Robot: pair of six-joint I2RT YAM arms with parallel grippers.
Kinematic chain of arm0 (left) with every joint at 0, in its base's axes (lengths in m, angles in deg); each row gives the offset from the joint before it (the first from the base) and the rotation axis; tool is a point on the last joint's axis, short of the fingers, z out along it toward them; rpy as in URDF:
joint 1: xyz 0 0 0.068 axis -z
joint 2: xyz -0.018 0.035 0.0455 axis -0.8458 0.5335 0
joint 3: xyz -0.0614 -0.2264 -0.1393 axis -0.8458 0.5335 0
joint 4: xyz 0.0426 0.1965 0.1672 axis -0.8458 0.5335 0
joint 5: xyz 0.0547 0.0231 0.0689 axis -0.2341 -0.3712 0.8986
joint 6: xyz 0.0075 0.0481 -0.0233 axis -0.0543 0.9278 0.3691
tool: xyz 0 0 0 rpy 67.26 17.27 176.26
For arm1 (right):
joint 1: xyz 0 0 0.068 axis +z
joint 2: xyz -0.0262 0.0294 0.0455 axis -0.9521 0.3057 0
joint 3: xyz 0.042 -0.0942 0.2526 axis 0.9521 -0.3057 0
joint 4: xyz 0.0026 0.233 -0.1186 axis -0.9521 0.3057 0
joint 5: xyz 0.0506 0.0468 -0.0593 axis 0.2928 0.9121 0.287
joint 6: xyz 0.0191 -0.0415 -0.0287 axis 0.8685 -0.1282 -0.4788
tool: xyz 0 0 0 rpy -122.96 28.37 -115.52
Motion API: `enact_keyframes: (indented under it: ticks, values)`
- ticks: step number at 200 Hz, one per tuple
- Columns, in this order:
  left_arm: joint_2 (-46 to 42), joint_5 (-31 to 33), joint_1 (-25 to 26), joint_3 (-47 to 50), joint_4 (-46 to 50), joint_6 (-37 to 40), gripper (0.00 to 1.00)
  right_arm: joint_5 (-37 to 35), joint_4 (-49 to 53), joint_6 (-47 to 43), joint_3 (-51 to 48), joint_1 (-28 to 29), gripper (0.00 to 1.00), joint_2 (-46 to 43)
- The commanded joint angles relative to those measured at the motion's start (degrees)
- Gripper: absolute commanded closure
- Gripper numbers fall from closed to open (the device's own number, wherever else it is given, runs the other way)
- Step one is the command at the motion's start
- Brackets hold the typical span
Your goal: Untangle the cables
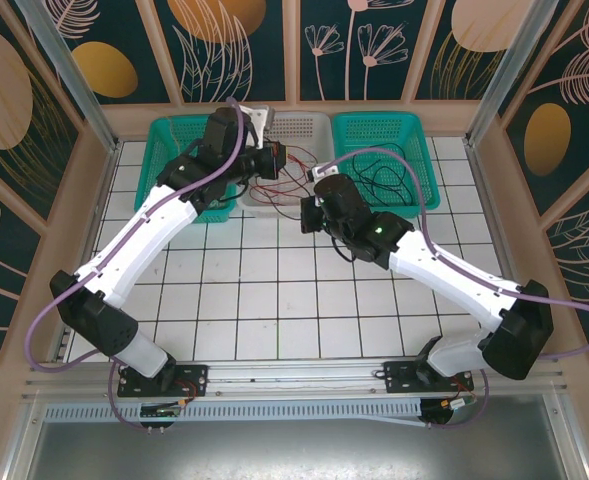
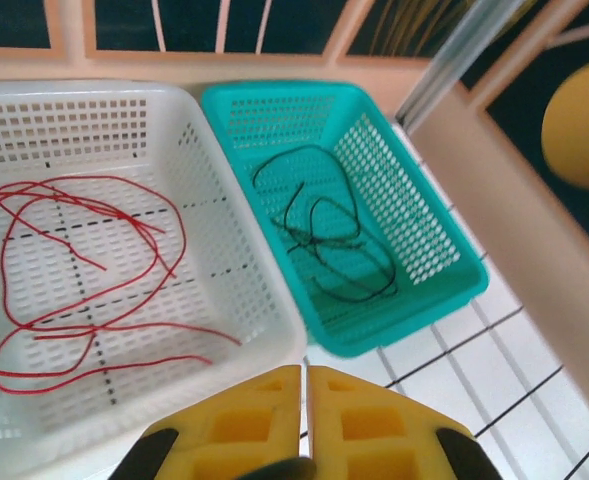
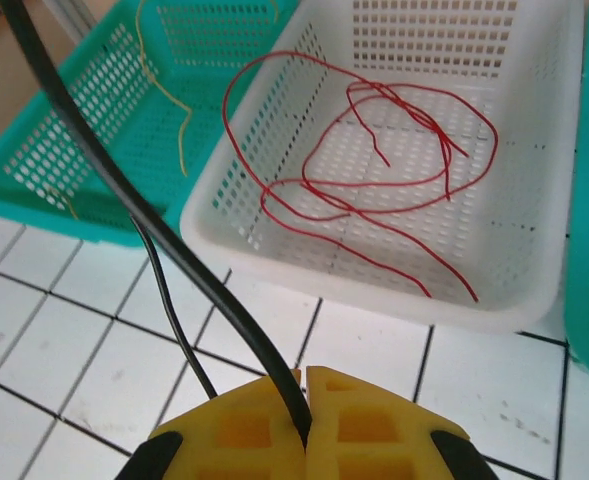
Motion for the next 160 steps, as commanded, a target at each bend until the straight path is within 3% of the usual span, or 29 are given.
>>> enact_keyframes:
  ticks: [1, 60, 74, 94, 121, 135, 140, 160]
  values:
    - [2.0, -0.3, 2.0, -0.4, 8.6, 10.8, 1.0, -1.3, 7.9, -6.0, 3.1, 0.9, 1.0, 0.0]
    - [1.7, -1.9, 2.8, 8.3, 5.6, 7.6, 1.0, -0.6, 9.9, -6.5, 6.3, 1.2, 1.0, 0.3]
    - [0.8, 0.7, 2.7, 8.1, 3.3, 4.5, 0.6, -0.8, 10.5, -5.9, 6.3, 0.9, 1.0, 0.1]
    - [-0.9, 4.7, 2.6, 8.0, 0.3, 0.3, 0.27, 0.6, 11.3, -4.7, 7.0, -1.0, 1.0, -0.4]
    - [-3.8, 11.0, 1.0, 8.7, -1.9, -5.6, 0.12, 5.2, 12.9, -1.5, 9.3, -8.3, 1.0, -1.3]
    - [-6.6, 11.8, -0.4, 11.2, -4.3, -7.5, 0.08, 8.7, 12.3, 1.1, 10.5, -14.5, 1.0, -1.7]
    - [-7.8, 12.1, -0.9, 12.7, -5.4, -8.1, 0.02, 10.5, 11.9, 2.3, 11.0, -17.0, 1.0, -1.6]
    - [-12.9, 14.9, -2.0, 19.7, -10.3, -8.9, 0.01, 20.0, 8.1, 6.0, 11.9, -26.6, 1.0, -0.6]
